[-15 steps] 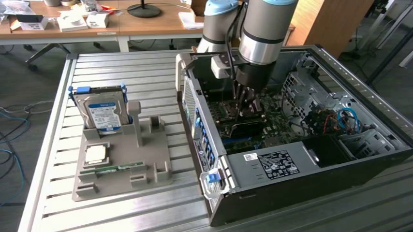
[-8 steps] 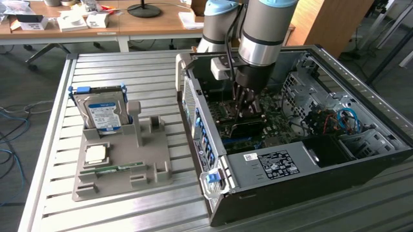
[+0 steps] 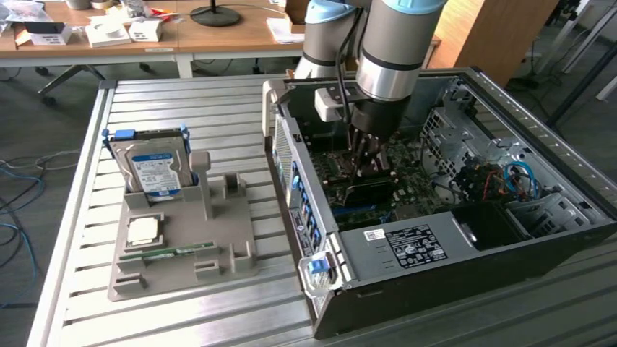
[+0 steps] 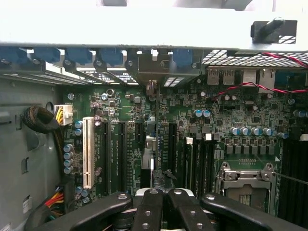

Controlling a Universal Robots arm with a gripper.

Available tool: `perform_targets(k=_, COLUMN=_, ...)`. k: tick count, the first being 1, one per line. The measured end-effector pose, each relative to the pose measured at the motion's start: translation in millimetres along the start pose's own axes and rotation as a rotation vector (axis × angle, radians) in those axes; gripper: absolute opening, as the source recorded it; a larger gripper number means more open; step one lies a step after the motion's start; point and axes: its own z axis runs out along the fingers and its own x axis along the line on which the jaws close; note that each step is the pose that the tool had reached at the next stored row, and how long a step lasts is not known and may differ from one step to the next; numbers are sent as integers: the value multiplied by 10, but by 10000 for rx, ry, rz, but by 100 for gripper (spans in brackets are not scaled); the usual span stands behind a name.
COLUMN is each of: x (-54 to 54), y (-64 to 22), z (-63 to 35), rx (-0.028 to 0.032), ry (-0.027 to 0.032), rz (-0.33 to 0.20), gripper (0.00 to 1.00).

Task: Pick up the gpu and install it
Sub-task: 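Press down on the gpu until it lock into place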

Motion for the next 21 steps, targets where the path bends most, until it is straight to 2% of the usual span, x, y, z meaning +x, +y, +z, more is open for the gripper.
perform_targets(k=21, x=-4, y=0, z=23, rx=-1, ry=2, rz=0, gripper=11)
